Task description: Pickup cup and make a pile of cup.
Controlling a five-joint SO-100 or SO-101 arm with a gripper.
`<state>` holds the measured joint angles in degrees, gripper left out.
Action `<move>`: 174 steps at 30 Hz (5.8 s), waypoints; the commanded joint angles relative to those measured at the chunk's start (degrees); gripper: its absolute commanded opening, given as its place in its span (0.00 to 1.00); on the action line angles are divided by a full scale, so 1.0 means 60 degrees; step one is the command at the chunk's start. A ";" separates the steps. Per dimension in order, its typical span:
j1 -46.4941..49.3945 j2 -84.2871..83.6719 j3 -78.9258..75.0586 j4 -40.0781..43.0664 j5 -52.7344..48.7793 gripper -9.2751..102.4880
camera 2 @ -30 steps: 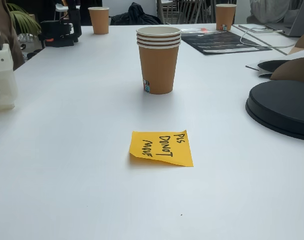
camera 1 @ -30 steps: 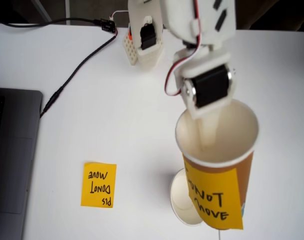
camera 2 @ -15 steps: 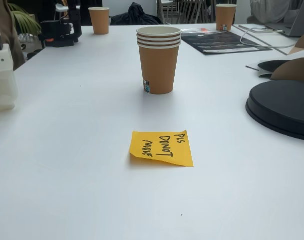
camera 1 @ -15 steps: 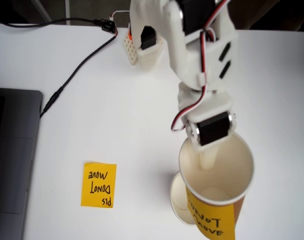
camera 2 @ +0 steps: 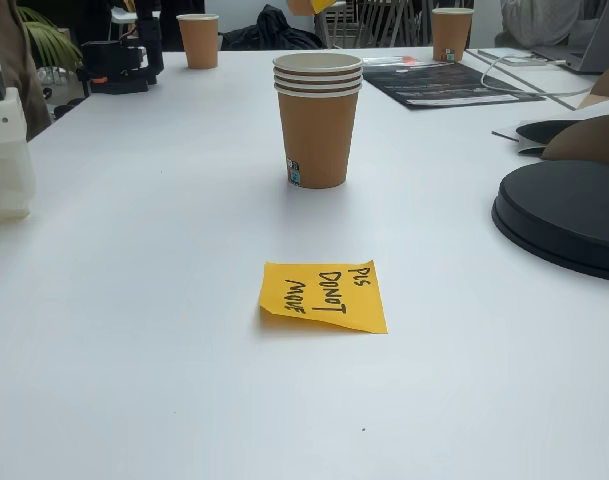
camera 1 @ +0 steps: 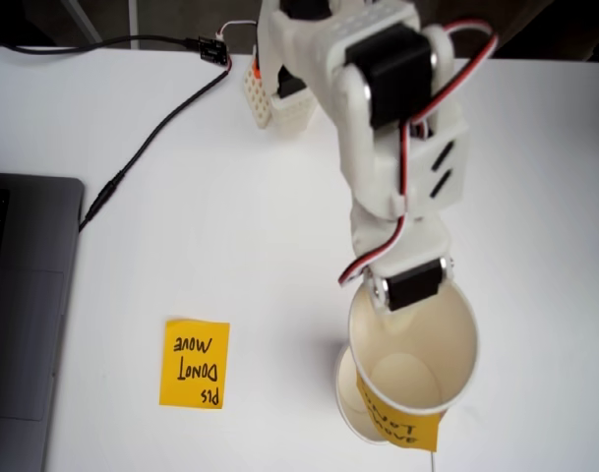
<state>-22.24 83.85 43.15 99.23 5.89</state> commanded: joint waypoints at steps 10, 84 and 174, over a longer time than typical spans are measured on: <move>0.0015 -0.0439 -0.0747 0.0190 0.0059 0.02; 0.0469 -0.1567 0.0293 0.0220 -0.0117 0.11; 0.3252 0.8394 1.1074 -0.3545 -0.0103 0.24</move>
<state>-3.08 129.99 108.90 80.16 5.80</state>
